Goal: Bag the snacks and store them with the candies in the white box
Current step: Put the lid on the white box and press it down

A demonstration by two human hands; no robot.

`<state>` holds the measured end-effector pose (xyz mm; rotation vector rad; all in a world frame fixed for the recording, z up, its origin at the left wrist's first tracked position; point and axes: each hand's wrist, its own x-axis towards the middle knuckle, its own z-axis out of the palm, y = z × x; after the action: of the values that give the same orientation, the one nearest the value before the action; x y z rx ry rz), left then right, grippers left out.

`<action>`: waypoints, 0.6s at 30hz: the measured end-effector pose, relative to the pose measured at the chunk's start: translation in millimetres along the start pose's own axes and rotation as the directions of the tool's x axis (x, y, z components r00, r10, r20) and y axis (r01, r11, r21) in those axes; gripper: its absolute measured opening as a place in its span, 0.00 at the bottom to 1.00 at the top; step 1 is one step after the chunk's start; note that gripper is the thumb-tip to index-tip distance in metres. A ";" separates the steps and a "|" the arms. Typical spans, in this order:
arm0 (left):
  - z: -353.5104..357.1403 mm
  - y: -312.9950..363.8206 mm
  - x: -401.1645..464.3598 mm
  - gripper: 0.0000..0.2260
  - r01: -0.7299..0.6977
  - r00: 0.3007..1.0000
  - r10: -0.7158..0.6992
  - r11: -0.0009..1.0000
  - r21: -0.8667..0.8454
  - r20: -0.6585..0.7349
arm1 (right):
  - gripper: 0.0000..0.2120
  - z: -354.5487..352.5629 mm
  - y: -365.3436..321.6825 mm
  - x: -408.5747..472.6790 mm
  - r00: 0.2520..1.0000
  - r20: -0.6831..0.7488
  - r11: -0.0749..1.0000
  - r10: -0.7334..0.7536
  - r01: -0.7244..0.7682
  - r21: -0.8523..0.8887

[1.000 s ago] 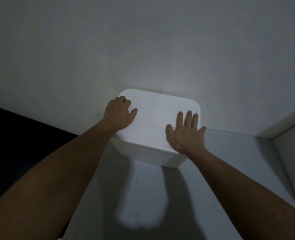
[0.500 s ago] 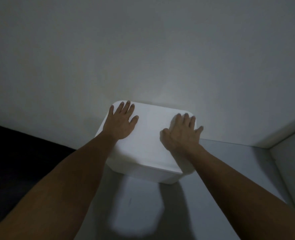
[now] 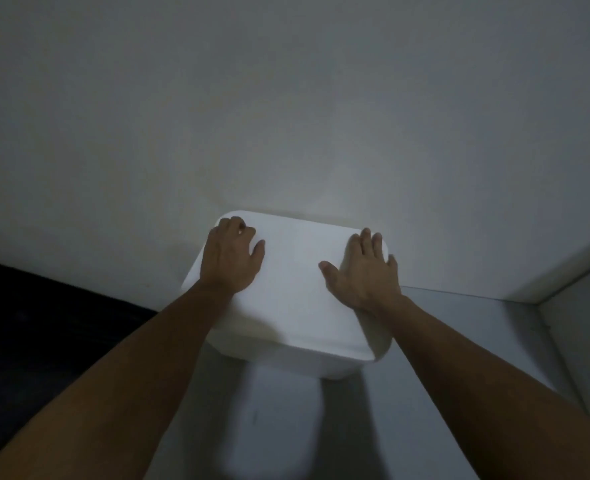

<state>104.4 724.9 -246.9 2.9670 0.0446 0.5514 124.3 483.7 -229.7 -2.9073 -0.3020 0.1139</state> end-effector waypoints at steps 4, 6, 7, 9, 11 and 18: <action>-24.4 11.9 -10.5 0.16 0.010 0.999 -0.010 1.000 0.011 0.045 | 0.26 -6.3 -1.5 -19.8 0.968 -0.133 0.976 -0.213 0.205 -0.077; -41.5 10.2 -14.5 0.30 0.058 0.925 -0.034 0.997 -0.055 0.378 | 0.27 -11.5 -7.2 -32.3 0.968 -0.038 0.966 -0.250 0.246 -0.080; -52.3 8.3 -15.9 0.43 0.057 0.814 -0.013 0.997 -0.057 0.580 | 0.33 -14.8 -9.0 -38.2 0.968 0.069 0.966 -0.241 0.246 -0.076; -69.7 6.9 -22.2 0.59 -0.007 0.610 0.025 1.000 -0.026 0.792 | 0.52 -21.1 -10.5 -48.7 0.934 0.286 0.967 -0.215 0.244 -0.069; -70.0 6.4 -39.0 0.63 -0.067 0.568 0.053 0.998 -0.019 0.821 | 0.64 -23.8 -8.9 -58.0 0.883 0.414 0.957 -0.222 0.278 -0.080; -49.4 9.2 -64.9 0.65 -0.120 0.698 0.072 0.993 0.018 0.712 | 0.63 -3.2 -4.2 -78.4 0.901 0.350 0.900 -0.257 0.354 -0.252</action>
<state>26.1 718.2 -223.1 3.0256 -0.1723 -0.6412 47.3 470.5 -221.4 -3.0911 -0.9105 0.5163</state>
